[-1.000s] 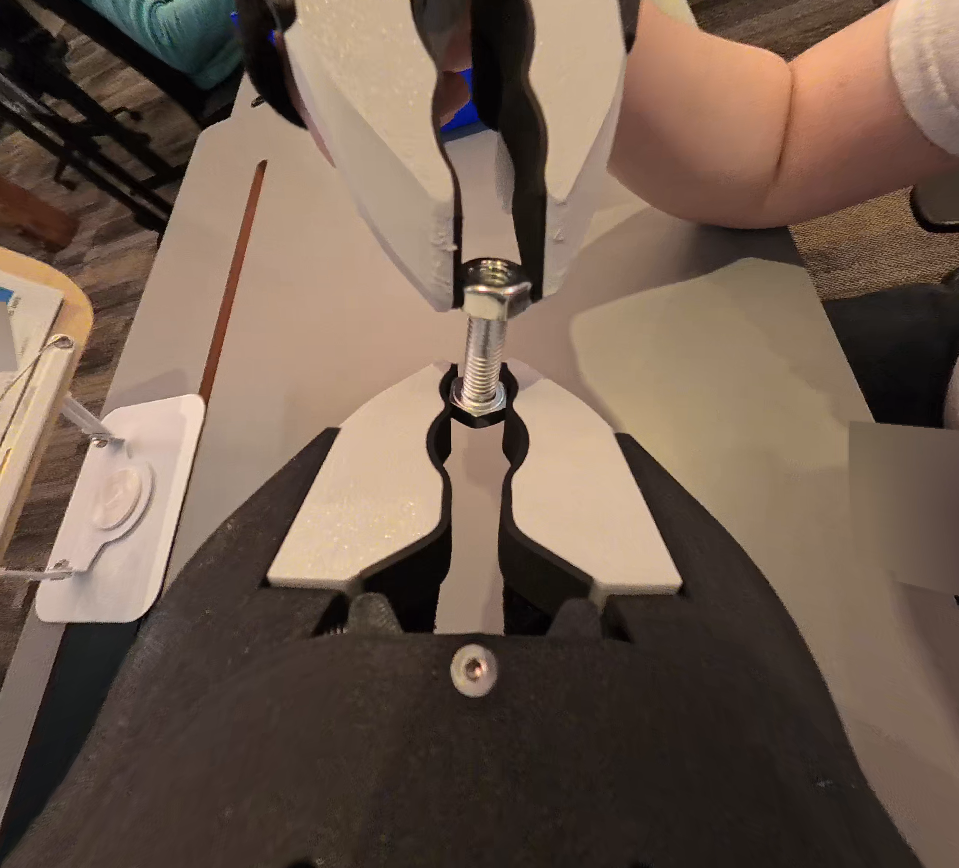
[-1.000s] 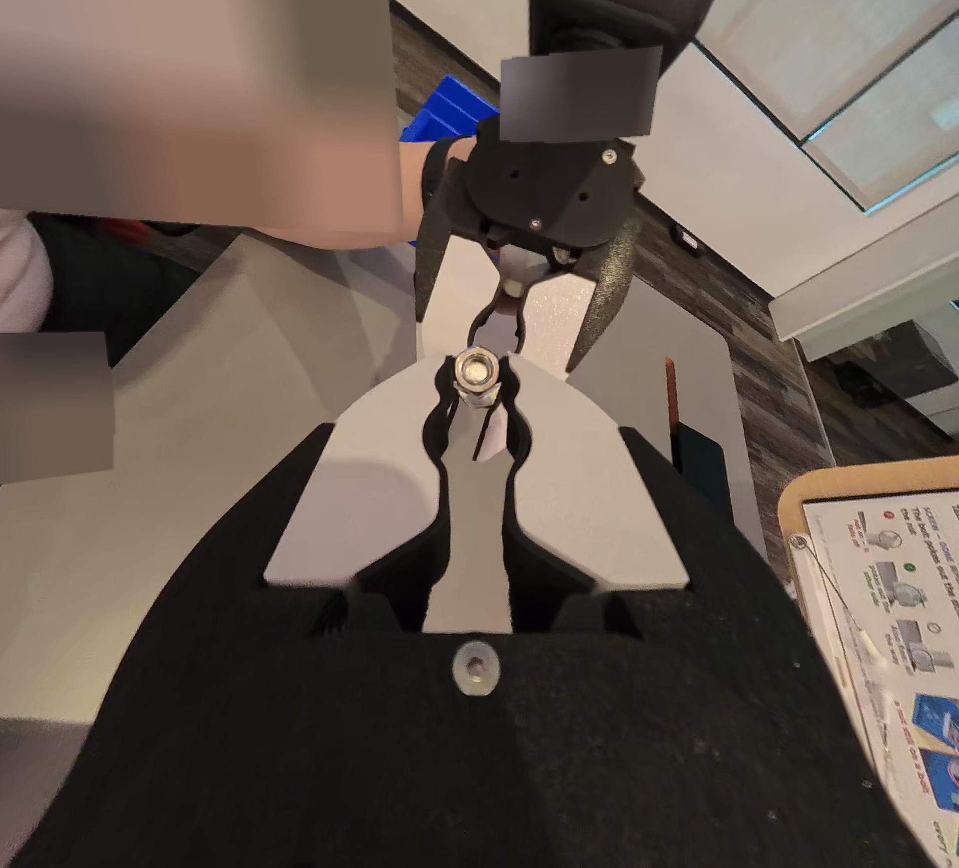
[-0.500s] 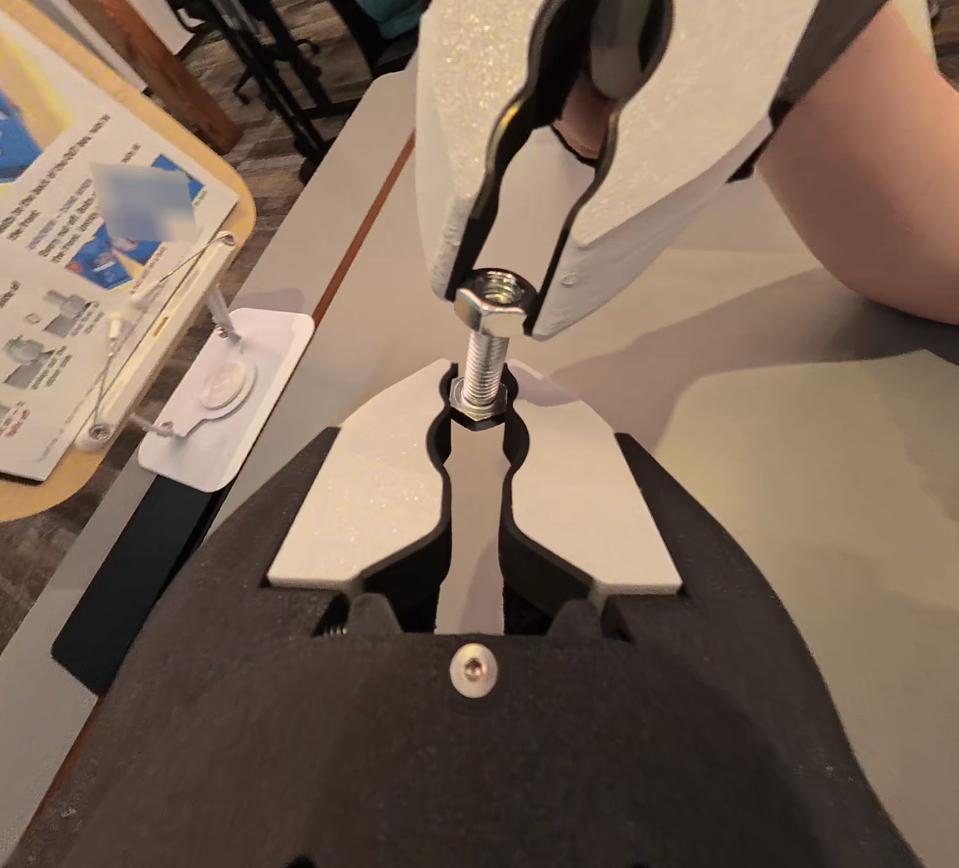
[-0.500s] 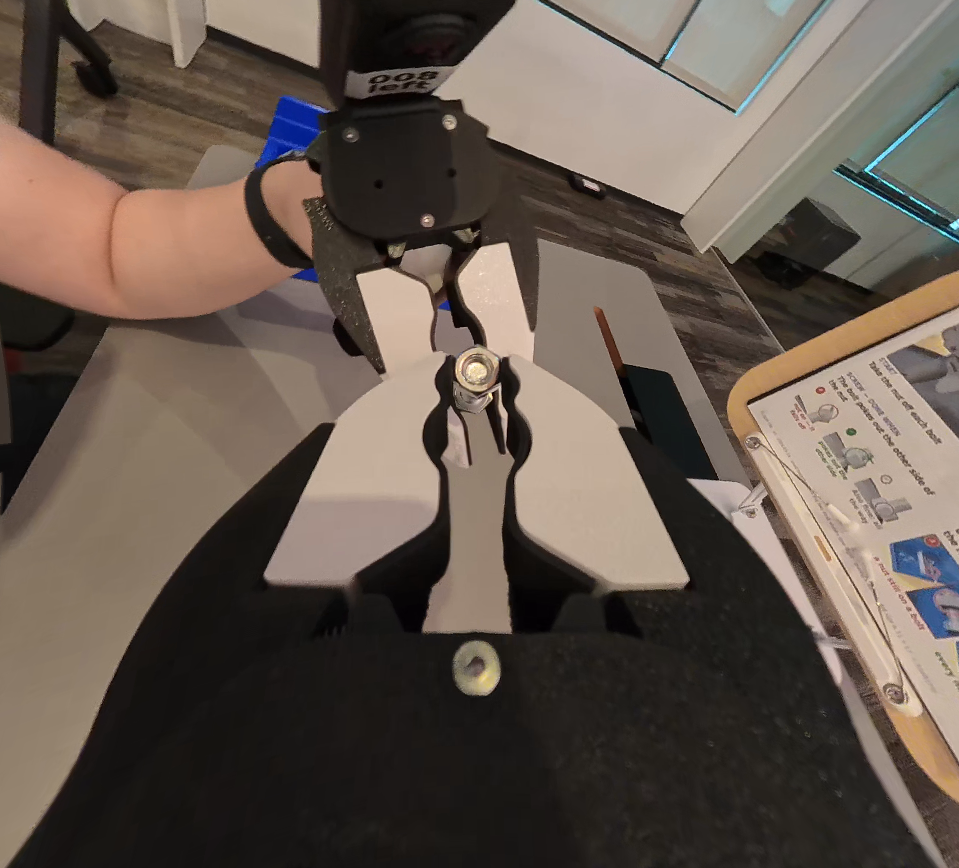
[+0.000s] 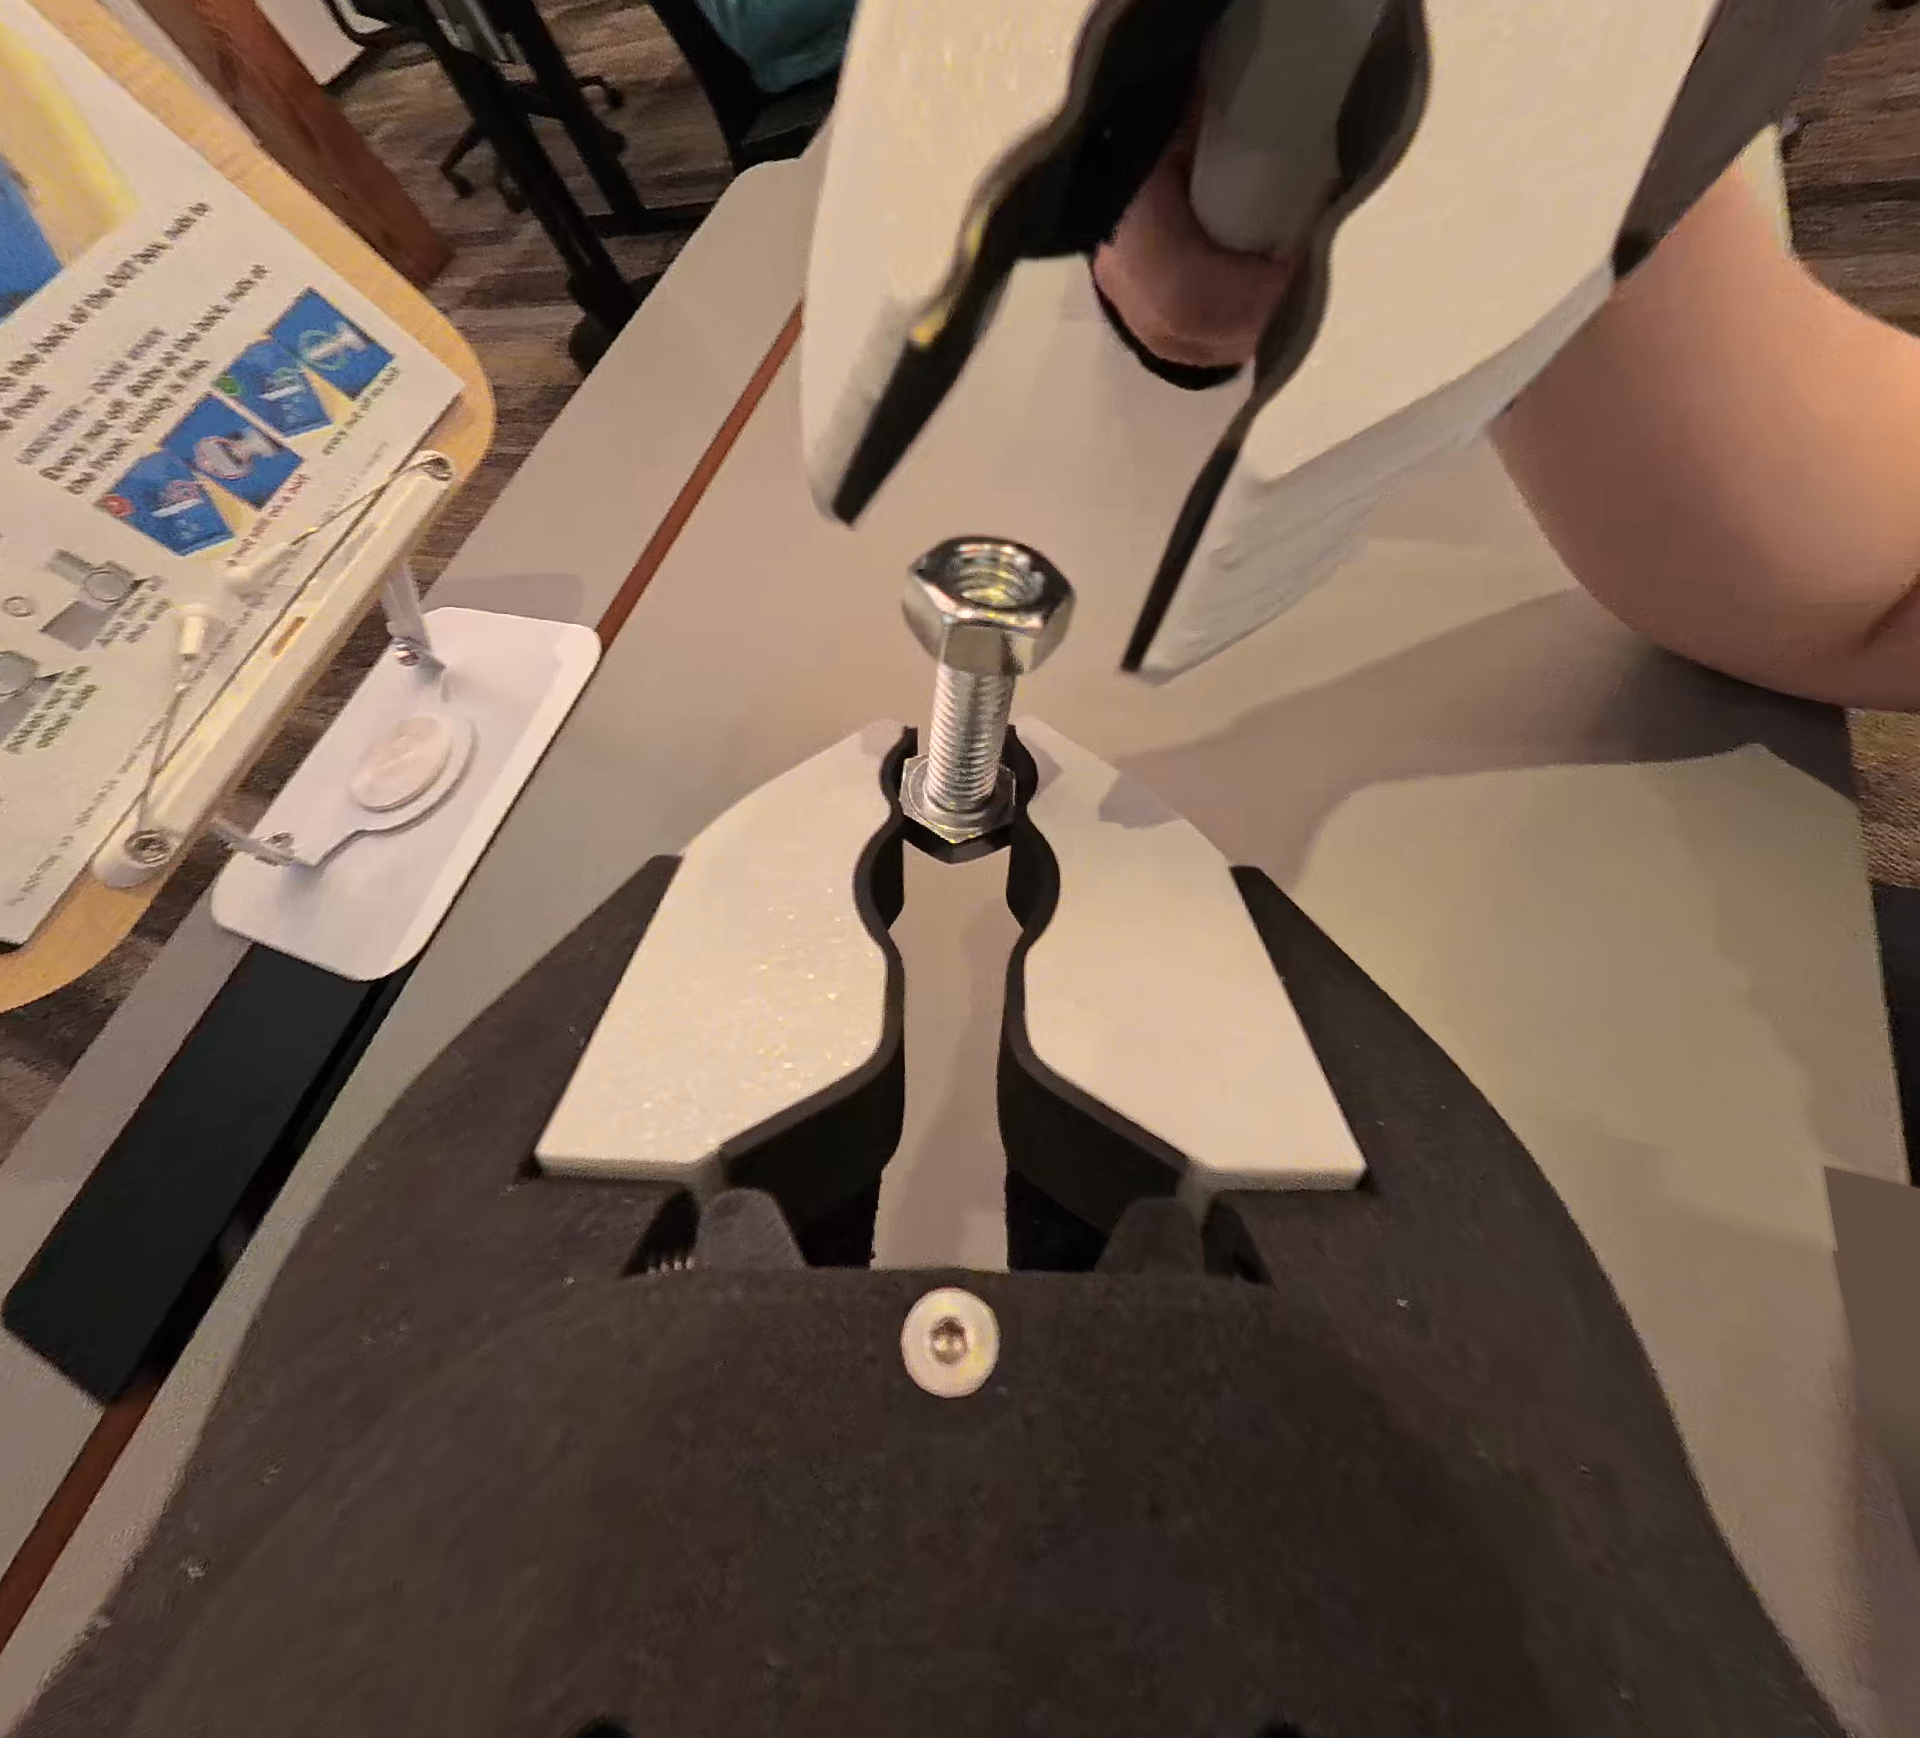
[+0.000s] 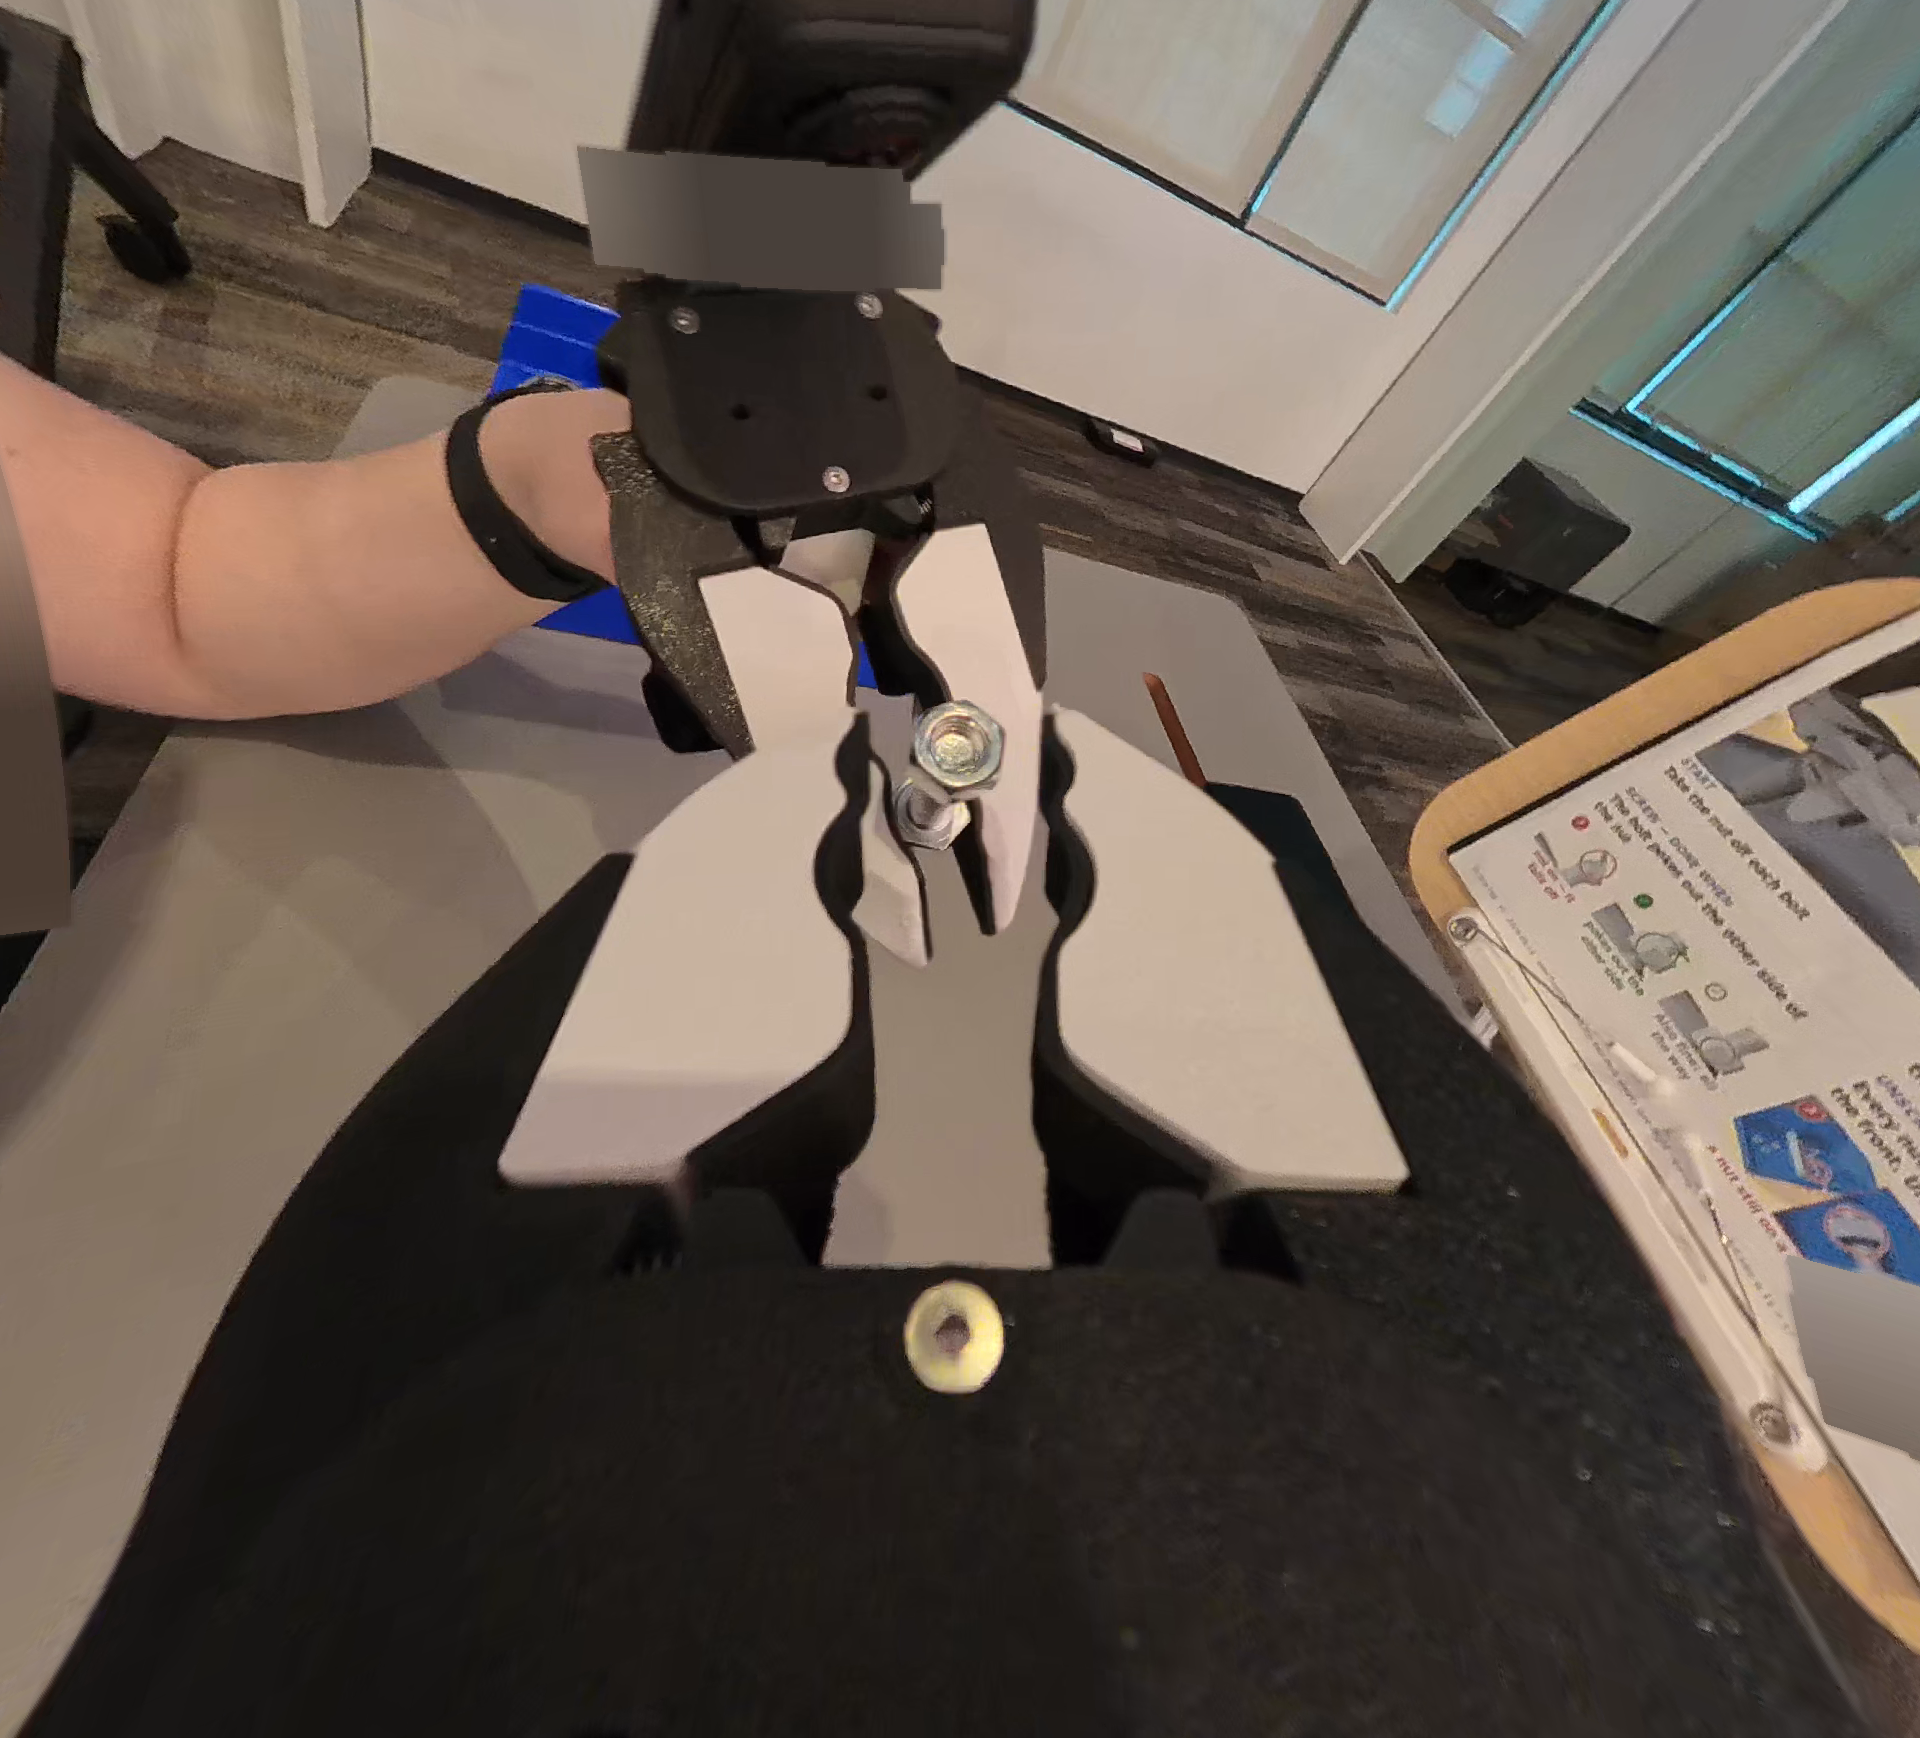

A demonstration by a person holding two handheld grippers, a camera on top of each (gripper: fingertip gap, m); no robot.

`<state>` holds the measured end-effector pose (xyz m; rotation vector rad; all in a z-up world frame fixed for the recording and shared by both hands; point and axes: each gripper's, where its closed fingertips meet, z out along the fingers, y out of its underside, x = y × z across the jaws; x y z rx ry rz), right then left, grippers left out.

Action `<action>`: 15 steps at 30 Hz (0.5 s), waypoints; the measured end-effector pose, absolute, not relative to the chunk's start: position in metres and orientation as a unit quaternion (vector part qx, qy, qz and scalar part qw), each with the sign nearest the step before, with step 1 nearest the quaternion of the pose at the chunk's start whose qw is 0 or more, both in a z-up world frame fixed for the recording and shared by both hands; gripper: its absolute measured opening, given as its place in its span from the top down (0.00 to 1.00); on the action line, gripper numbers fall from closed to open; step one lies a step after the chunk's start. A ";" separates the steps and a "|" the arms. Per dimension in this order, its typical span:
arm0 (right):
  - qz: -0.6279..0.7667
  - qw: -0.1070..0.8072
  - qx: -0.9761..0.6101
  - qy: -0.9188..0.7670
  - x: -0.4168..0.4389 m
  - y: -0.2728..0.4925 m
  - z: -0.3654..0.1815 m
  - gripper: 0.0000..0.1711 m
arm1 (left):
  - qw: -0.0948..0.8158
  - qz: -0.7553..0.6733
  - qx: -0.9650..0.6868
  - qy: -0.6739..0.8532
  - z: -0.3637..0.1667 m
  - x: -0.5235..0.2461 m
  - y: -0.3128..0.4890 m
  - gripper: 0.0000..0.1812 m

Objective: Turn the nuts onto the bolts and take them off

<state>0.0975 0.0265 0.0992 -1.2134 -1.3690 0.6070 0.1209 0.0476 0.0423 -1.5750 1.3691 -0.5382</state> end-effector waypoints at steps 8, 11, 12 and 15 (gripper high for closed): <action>0.354 0.528 -0.413 -0.652 0.117 -0.017 0.102 0.80 | 0.357 -0.348 -0.588 0.637 0.026 0.134 -0.003 0.92; 0.387 0.509 -0.397 -0.658 0.118 -0.022 0.100 0.83 | 0.342 -0.362 -0.572 0.652 0.024 0.138 -0.014 0.92; 0.396 0.500 -0.393 -0.663 0.118 -0.024 0.097 0.84 | 0.338 -0.367 -0.567 0.655 0.024 0.139 -0.017 0.92; 0.404 0.479 -0.393 -0.673 0.115 -0.025 0.089 0.86 | 0.332 -0.376 -0.557 0.662 0.024 0.142 -0.024 0.92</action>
